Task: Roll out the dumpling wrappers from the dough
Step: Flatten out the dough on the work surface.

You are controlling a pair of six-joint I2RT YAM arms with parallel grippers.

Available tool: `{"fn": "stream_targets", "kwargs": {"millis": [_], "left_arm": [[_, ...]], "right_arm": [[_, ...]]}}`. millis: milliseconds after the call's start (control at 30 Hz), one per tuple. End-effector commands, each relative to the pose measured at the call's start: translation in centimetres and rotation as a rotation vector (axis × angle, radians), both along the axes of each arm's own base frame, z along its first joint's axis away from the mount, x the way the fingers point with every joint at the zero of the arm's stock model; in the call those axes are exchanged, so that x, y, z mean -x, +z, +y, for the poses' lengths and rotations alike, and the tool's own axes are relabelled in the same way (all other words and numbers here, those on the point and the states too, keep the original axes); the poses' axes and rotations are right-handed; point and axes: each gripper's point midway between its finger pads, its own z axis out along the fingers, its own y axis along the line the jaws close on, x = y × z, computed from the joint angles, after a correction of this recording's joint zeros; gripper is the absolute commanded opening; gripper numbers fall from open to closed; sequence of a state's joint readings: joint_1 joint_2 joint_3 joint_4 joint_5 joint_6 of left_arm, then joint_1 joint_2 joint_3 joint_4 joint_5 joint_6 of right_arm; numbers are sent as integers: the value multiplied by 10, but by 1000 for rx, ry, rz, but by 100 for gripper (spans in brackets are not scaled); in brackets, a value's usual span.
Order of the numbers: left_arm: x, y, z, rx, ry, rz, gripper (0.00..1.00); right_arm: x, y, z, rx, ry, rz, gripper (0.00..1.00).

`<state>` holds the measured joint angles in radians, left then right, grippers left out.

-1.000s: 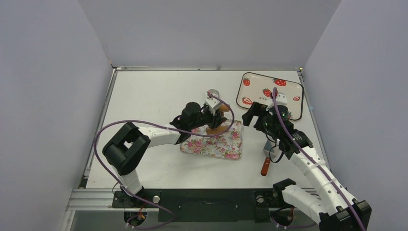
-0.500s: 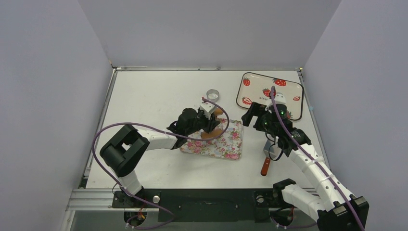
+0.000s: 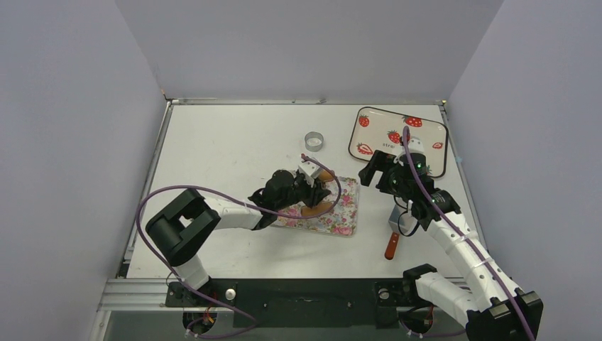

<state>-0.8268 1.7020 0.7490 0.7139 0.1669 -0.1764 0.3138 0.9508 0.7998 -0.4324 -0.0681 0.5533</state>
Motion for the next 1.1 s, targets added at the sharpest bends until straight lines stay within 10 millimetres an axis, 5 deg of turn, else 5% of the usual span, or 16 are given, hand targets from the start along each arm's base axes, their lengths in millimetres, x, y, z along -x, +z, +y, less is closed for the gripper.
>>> {"fn": "stream_targets", "kwargs": {"millis": [0,133,200,367,567,767,933,1067], "left_arm": [[0,-28,19,-74,83,62,0],[-20,-35,32,-110,133,45,0],[-24,-23,27,-94,86,11,0],[-1,52,-7,-4,-124,-173,0],[18,96,-14,109,-184,-144,0],[7,97,-9,94,-130,-147,0],[-21,91,11,128,-57,-151,0],[-21,86,16,115,-77,-216,0]], "right_arm": [[-5,11,-2,-2,-1,-29,91],[-2,15,-4,-9,-4,-38,91],[-1,14,-6,-7,-13,-39,91],[0,10,-10,-8,-19,-27,91],[-3,6,-7,-6,-1,-3,91],[-7,18,14,-71,100,-34,90],[-14,65,43,-143,268,-203,89],[-20,91,68,-197,352,-269,89]]}}
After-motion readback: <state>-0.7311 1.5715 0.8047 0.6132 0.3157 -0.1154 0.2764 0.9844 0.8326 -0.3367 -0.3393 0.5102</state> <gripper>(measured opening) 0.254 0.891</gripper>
